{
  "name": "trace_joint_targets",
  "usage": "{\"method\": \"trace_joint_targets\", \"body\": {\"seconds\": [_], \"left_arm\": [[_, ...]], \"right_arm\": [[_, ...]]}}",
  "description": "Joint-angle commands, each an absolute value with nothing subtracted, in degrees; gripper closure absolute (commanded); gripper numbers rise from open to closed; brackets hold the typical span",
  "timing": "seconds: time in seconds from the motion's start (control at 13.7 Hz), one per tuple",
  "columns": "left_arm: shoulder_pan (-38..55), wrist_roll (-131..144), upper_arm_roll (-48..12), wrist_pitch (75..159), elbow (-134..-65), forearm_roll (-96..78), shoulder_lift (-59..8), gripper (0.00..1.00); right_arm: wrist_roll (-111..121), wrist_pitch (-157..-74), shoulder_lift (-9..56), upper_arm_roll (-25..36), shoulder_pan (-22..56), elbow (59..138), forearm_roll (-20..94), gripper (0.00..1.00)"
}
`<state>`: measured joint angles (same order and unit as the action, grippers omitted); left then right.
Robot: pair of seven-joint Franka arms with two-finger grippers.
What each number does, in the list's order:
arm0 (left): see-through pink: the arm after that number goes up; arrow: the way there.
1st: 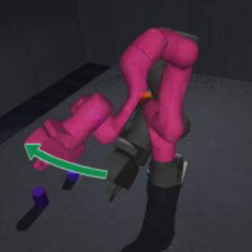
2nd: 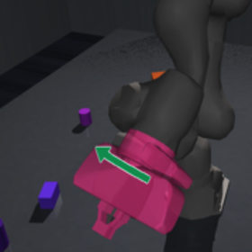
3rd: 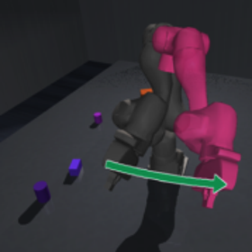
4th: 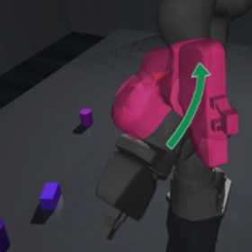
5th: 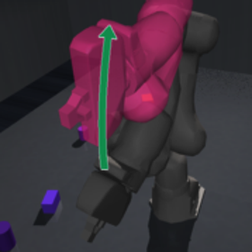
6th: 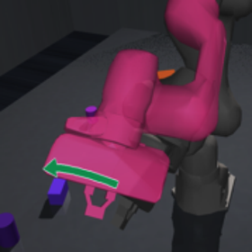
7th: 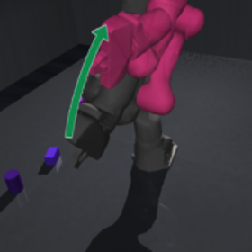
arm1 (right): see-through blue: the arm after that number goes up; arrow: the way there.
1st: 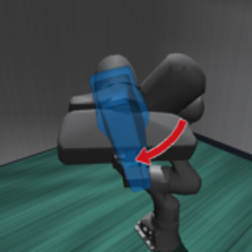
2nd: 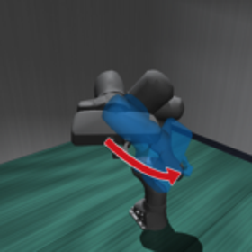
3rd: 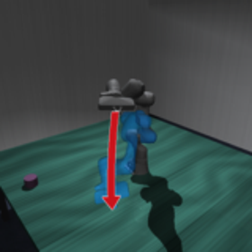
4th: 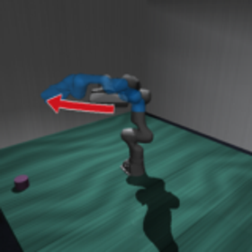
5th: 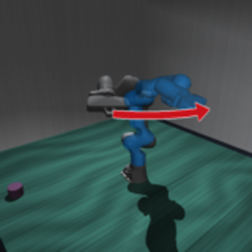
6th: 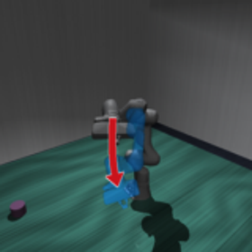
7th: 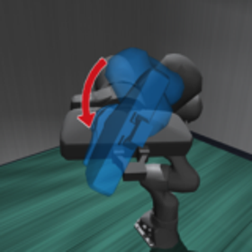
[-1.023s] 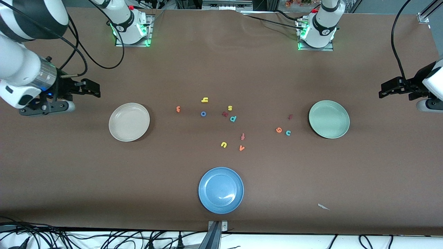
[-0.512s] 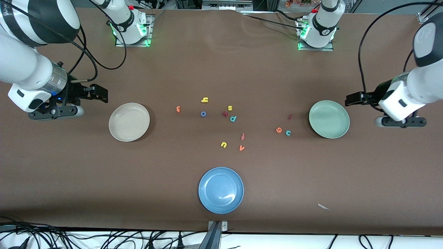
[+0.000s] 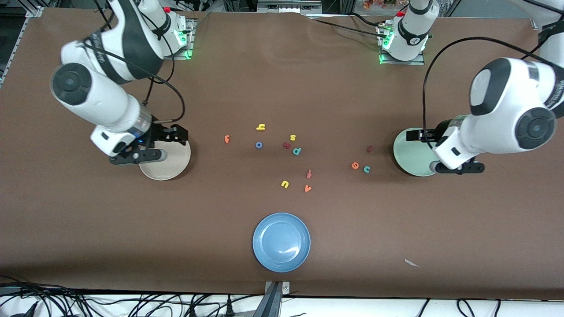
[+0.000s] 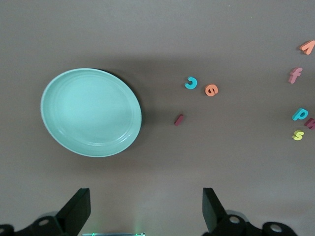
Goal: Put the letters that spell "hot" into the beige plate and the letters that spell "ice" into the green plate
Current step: 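Lower both grippers toward the orange 3 and the red bar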
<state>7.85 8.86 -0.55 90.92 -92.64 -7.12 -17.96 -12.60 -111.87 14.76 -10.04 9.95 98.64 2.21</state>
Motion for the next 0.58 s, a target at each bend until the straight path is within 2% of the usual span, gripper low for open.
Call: {"method": "trace_joint_targets", "body": {"seconds": [0.0,0.29,0.51], "left_arm": [[8.0,10.02,-1.23,96.39,-98.86,-10.45,-16.96,0.0],[10.27,13.26,-2.29,108.95,-109.13,-11.16,-16.96,0.0],[12.04,14.85,-2.46,115.82,-114.16,-11.16,-17.57,0.04]], "right_arm": [[-16.07,-119.24,15.37,-13.09,9.49,103.96,1.94,0.0],[-16.43,-129.96,19.15,-15.82,9.58,111.34,0.88,0.0],[-18.09,-134.11,24.24,-15.91,11.15,112.15,-1.93,0.0]]}}
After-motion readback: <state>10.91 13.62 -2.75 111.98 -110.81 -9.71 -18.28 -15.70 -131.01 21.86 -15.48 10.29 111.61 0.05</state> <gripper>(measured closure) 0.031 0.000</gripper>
